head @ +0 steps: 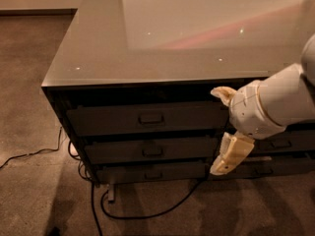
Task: Open top drawer
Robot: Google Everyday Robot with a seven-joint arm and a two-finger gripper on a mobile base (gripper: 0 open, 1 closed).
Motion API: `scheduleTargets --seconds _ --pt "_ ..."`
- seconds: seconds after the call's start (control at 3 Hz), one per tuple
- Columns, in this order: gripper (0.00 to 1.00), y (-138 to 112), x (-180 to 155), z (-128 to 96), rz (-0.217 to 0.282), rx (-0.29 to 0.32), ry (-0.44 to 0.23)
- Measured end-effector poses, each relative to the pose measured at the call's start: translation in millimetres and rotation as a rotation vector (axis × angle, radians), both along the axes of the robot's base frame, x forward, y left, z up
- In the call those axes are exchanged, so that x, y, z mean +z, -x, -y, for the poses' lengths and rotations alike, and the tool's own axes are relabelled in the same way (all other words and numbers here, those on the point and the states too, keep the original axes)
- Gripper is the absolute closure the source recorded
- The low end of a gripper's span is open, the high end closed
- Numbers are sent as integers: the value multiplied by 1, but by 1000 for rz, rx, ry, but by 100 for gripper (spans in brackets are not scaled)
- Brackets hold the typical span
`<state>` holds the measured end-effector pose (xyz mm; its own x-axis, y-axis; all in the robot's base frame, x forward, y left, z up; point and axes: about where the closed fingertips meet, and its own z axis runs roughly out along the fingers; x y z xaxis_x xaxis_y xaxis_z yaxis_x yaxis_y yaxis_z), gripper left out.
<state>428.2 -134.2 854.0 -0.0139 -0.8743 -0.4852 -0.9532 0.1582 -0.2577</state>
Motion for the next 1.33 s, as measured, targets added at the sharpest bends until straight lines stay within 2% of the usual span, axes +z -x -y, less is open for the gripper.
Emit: scheduleTargets --seconds 0.33,0.67,1.0,1.33 --pt "0 -51 -52 -64 0 62 -14" --pt "0 -51 -52 -63 1 61 -15" --pt "0 -60 -62 -77 0 68 -71" --pt "0 -74 -84 -86 -22 57 -111"
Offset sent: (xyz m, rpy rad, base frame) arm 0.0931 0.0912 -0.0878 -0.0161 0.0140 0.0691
